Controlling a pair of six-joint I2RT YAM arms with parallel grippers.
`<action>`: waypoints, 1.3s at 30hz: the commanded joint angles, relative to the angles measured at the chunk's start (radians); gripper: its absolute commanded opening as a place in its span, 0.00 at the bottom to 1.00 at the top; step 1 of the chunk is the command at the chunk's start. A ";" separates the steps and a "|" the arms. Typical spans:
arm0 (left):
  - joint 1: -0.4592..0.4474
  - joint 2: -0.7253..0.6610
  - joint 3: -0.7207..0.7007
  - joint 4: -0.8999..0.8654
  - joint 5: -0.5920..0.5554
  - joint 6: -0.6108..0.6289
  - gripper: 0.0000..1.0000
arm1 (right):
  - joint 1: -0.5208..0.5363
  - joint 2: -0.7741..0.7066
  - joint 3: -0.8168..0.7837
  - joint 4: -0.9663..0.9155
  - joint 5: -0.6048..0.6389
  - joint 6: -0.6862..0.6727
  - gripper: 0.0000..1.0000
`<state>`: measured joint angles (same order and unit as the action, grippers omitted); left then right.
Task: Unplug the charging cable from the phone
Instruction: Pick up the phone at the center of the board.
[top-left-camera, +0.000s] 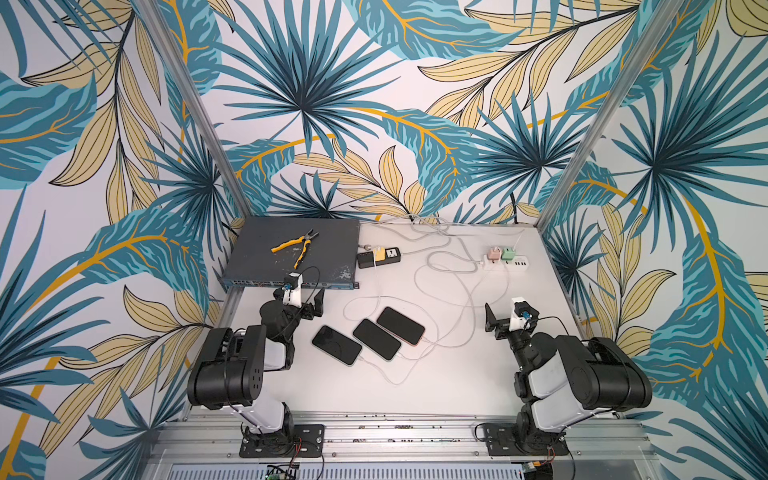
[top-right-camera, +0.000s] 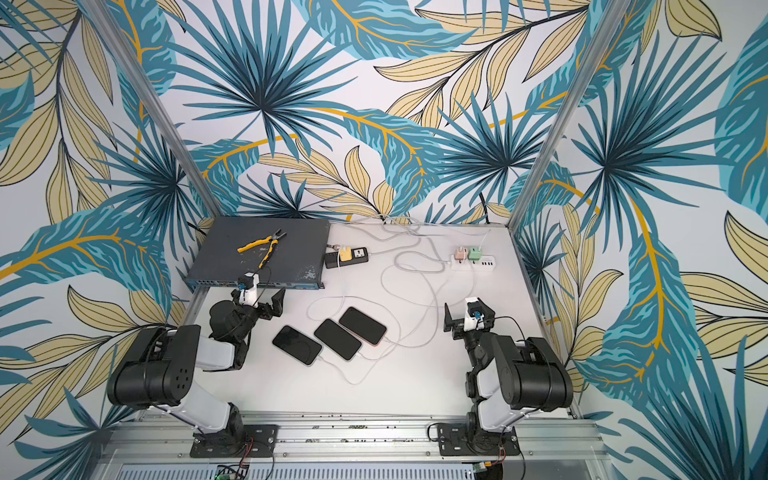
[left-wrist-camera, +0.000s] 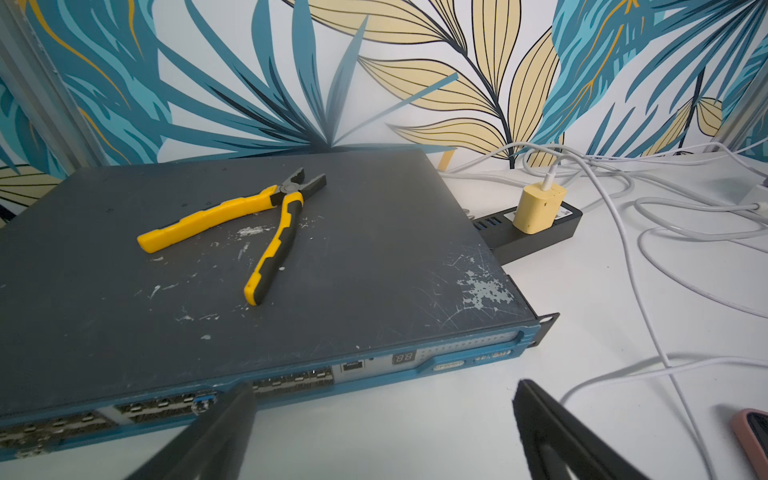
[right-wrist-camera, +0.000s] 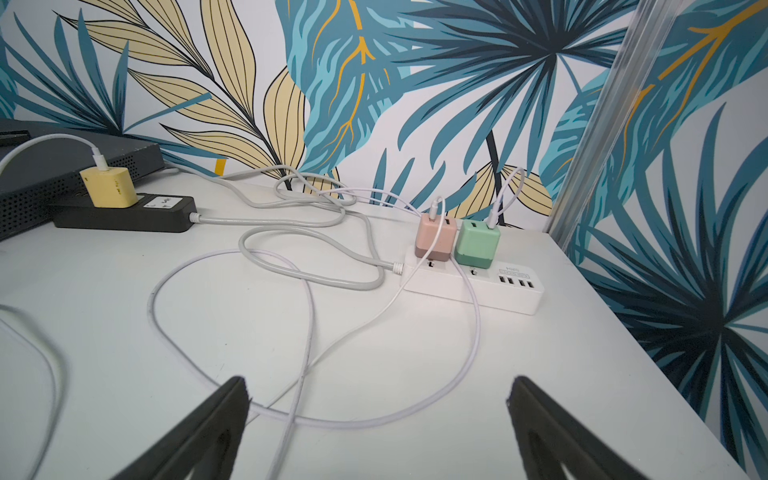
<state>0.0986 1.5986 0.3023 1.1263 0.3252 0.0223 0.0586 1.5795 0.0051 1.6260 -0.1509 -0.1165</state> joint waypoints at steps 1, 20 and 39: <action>-0.005 -0.016 0.005 -0.001 0.001 0.007 1.00 | -0.003 0.002 -0.035 0.249 -0.010 -0.008 1.00; -0.008 -0.029 -0.034 0.065 0.033 0.023 1.00 | 0.001 -0.489 0.101 -0.503 -0.002 0.048 1.00; -0.001 -0.193 0.091 -0.321 0.119 0.032 1.00 | 0.242 -0.289 0.846 -1.687 -0.078 0.112 1.00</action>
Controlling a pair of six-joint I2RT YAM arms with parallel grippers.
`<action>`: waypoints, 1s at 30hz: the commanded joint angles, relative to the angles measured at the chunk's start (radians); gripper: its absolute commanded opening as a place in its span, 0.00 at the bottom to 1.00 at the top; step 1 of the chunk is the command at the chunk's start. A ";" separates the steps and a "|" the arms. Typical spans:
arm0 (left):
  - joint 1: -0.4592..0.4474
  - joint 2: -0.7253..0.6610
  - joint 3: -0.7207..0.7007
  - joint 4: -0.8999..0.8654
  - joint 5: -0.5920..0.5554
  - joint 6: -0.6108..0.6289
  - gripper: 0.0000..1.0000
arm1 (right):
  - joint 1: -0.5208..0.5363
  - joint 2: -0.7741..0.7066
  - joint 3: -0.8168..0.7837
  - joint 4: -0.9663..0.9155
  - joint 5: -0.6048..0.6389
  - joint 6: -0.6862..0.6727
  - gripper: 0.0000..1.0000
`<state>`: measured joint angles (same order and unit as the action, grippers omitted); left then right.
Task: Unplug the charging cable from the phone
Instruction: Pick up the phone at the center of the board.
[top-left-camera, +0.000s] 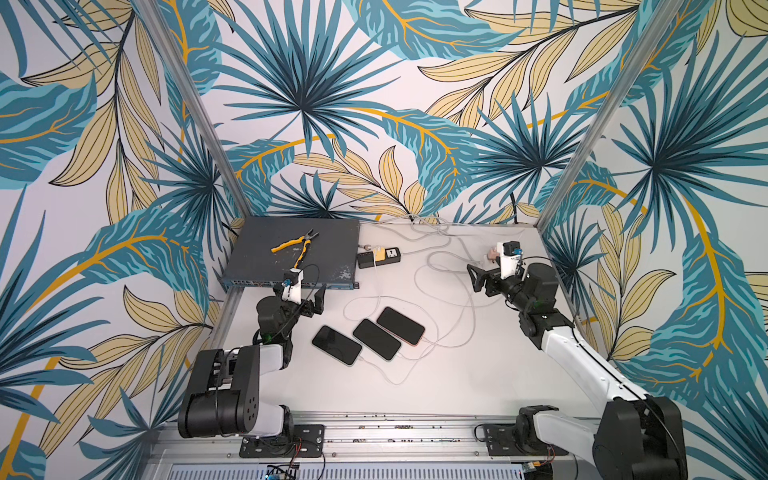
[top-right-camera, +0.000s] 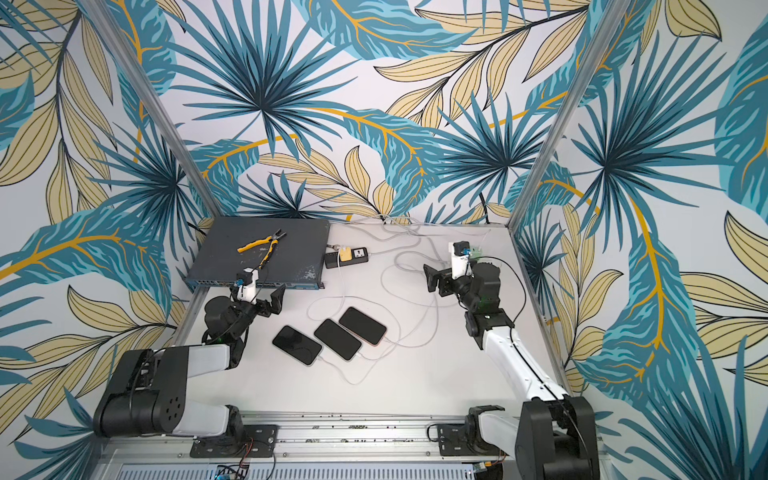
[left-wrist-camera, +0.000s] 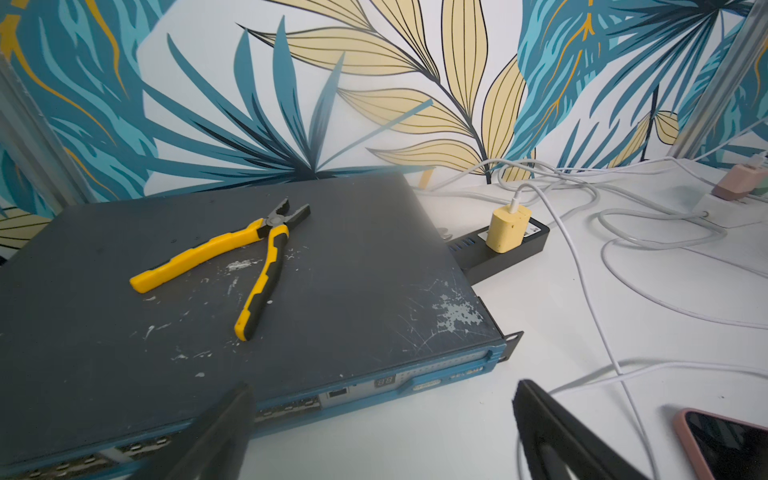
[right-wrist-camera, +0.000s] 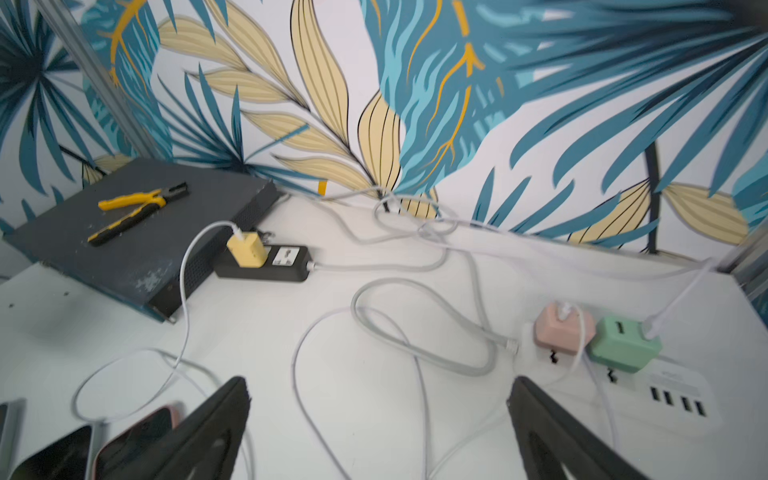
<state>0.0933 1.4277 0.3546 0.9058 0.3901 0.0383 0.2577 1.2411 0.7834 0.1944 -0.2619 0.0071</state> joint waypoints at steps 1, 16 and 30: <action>0.006 -0.024 0.061 -0.153 0.067 0.018 1.00 | 0.072 0.091 0.122 -0.316 0.052 -0.019 1.00; 0.019 -0.053 0.387 -0.859 0.188 0.149 1.00 | 0.315 0.361 0.470 -0.747 0.178 -0.080 0.99; 0.017 -0.104 0.545 -1.214 0.310 0.183 1.00 | 0.500 0.600 0.563 -0.867 0.263 -0.151 1.00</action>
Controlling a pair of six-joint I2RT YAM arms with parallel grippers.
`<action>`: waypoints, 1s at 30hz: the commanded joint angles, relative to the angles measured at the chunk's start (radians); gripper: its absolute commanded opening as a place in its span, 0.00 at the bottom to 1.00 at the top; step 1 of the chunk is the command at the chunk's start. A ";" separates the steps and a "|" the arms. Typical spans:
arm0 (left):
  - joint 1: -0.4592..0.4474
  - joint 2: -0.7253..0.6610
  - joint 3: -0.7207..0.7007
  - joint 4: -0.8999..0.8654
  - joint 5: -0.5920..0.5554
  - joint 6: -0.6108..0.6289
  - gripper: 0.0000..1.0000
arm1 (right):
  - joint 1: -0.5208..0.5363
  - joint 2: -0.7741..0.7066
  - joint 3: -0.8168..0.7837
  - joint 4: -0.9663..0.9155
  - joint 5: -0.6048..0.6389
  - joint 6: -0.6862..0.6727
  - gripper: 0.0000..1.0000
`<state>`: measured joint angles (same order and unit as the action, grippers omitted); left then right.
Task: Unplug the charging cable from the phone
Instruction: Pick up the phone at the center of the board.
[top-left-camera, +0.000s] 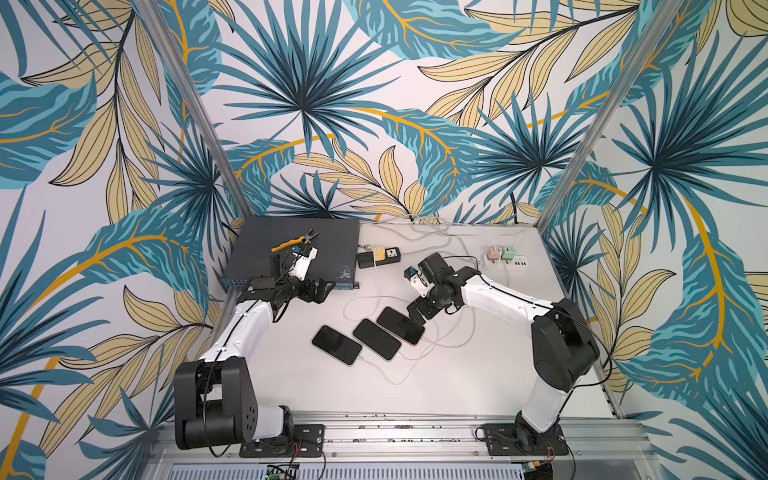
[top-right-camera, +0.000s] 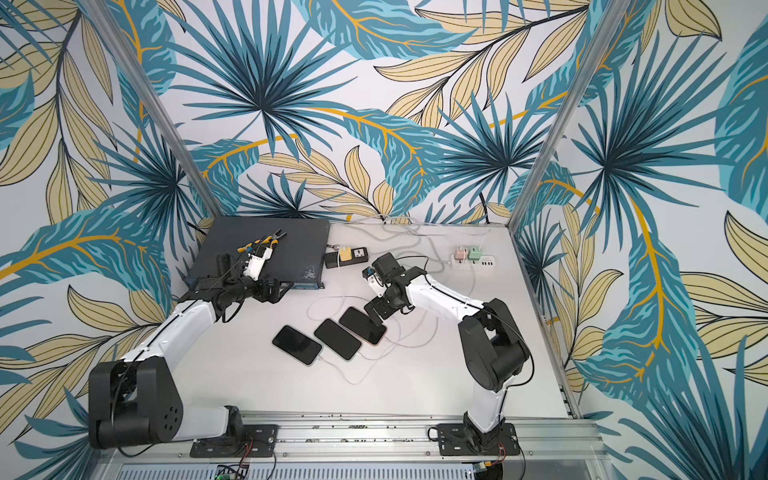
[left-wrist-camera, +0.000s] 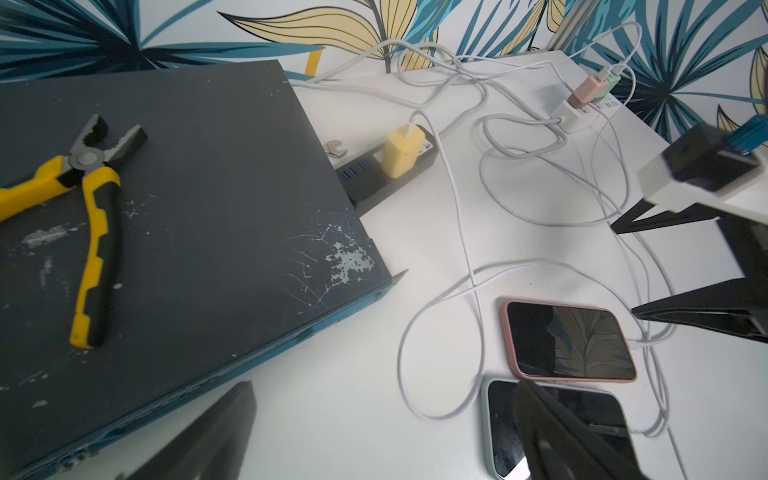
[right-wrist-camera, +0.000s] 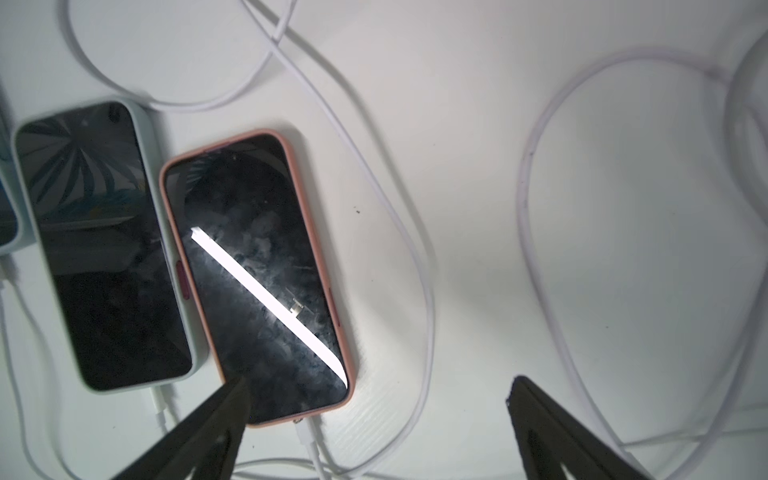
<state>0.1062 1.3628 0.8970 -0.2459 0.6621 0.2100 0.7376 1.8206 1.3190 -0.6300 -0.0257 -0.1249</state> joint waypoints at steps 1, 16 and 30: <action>0.005 -0.048 -0.006 -0.052 0.040 0.010 1.00 | 0.029 0.031 0.030 -0.042 0.027 -0.020 1.00; 0.005 -0.067 -0.030 -0.041 0.030 0.016 1.00 | 0.139 0.107 -0.007 -0.031 0.052 -0.039 1.00; 0.004 -0.053 -0.035 -0.041 0.024 0.019 1.00 | 0.148 0.101 -0.086 0.000 0.073 -0.031 1.00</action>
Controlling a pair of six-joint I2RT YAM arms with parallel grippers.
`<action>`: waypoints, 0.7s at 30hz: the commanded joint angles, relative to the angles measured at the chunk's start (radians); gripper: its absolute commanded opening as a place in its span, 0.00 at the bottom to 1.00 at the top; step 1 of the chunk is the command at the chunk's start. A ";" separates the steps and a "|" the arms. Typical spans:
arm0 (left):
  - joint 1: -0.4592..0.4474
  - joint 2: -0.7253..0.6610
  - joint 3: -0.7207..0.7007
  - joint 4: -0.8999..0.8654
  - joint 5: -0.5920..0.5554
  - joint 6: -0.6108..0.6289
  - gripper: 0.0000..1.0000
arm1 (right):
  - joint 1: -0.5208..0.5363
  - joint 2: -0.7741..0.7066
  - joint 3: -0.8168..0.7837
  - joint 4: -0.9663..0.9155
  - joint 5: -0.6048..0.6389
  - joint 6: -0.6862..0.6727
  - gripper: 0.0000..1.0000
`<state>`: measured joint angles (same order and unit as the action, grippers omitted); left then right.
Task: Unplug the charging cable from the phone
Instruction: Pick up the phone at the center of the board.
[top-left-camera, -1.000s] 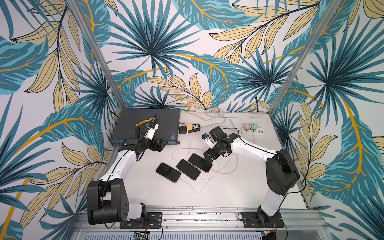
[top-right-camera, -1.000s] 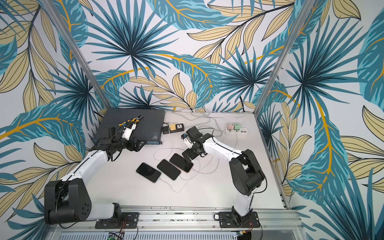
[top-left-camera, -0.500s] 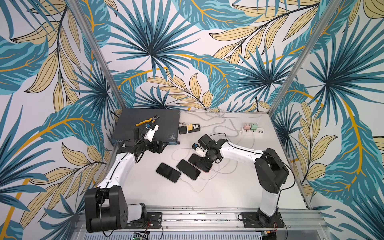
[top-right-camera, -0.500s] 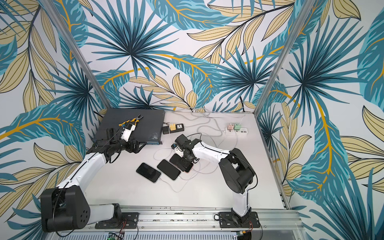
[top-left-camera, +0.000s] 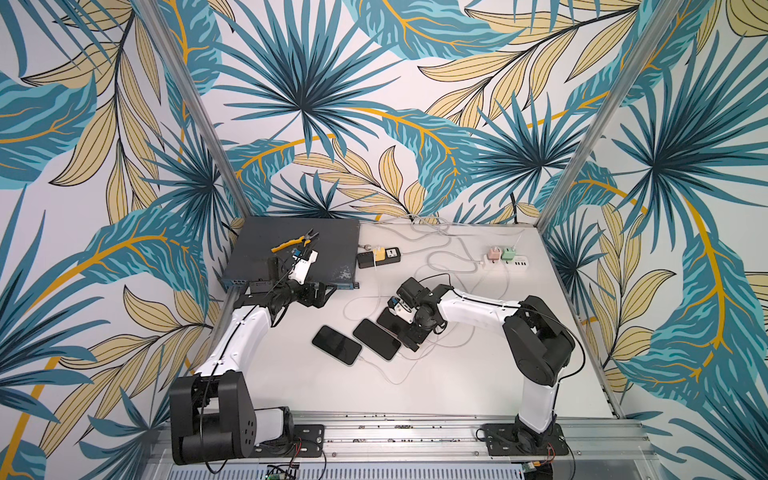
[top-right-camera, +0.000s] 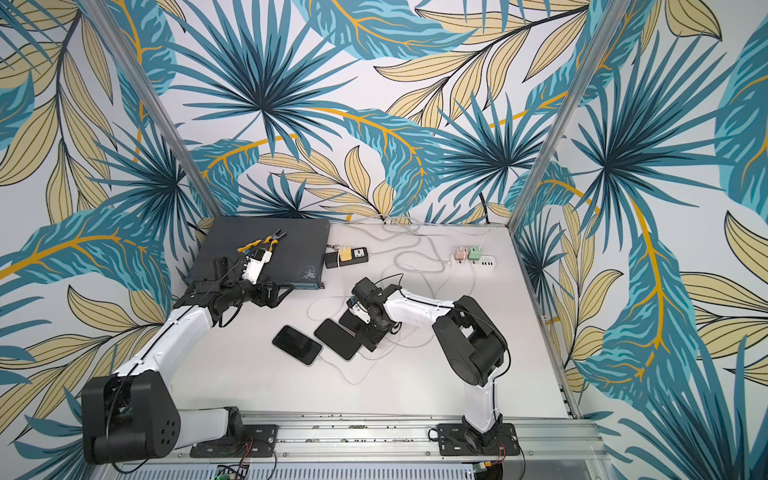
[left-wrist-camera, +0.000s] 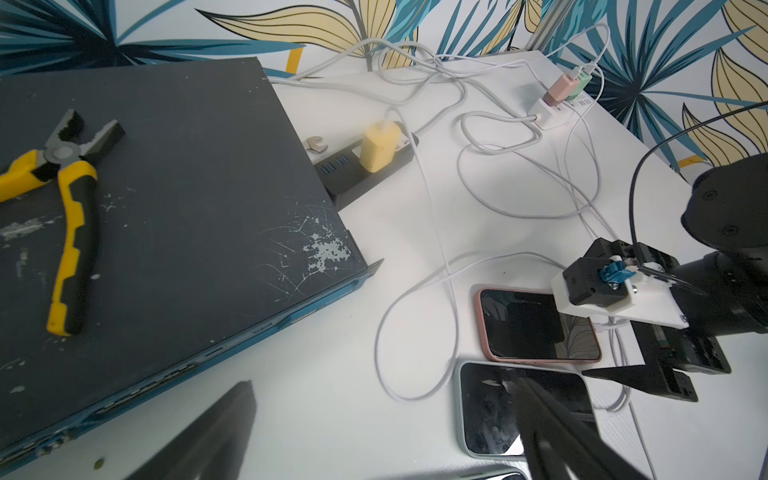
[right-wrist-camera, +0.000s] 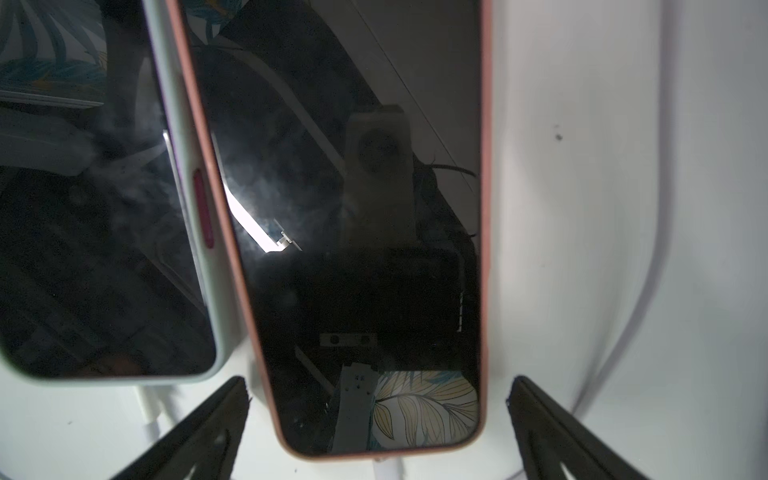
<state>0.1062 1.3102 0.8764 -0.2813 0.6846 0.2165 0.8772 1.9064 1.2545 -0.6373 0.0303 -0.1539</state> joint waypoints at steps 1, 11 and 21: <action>0.003 0.000 -0.014 -0.006 0.001 0.012 1.00 | 0.008 0.015 -0.024 0.010 0.021 -0.003 1.00; 0.005 -0.005 -0.010 -0.006 0.003 0.012 1.00 | 0.012 0.040 -0.025 0.045 0.031 -0.017 0.99; 0.004 -0.006 -0.008 -0.006 0.007 0.015 1.00 | 0.013 0.062 -0.030 0.055 0.029 -0.036 0.87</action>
<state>0.1062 1.3102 0.8764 -0.2813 0.6849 0.2176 0.8852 1.9160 1.2488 -0.5735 0.0387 -0.1719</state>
